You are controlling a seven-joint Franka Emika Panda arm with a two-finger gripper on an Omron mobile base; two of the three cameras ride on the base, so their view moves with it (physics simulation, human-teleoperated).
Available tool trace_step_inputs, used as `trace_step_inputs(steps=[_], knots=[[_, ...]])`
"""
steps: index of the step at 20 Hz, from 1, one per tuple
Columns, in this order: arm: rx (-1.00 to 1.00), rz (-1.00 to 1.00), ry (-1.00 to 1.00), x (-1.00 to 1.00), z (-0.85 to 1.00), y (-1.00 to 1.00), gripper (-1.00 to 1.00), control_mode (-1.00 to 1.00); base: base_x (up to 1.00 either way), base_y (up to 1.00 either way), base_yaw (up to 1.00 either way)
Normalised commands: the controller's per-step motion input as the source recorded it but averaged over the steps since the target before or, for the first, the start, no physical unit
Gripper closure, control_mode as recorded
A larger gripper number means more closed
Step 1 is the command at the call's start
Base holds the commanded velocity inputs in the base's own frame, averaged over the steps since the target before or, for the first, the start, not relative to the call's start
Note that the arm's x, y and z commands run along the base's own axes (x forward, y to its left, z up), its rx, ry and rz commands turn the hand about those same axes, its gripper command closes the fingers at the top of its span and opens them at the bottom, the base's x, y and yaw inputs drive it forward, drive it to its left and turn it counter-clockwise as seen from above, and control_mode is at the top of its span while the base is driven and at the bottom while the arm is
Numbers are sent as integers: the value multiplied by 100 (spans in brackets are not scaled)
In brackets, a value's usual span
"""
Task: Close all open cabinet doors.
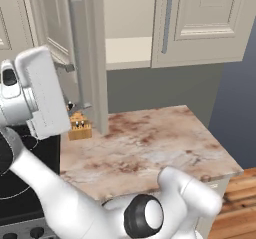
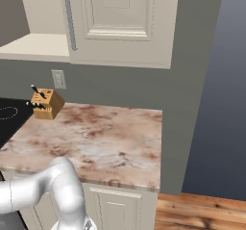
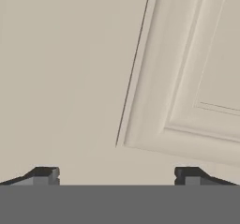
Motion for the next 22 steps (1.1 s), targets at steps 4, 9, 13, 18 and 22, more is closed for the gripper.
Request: trace_step_inputs(steps=[4, 9, 13, 18, 22], knots=[[10, 0, 0, -1, 39, -76, -100, -100, 0, 0, 0], [17, 0, 3, 39, 20, -79, -100, -100, 0, 0, 0], [22, 4, 4, 77, 11, -80, -100, -100, 0, 0, 0], [21, 11, 1, 73, 7, -81, -100, -100, 0, 0, 0], [18, 18, 0, 70, 4, -76, -100, -100, 0, 0, 0]])
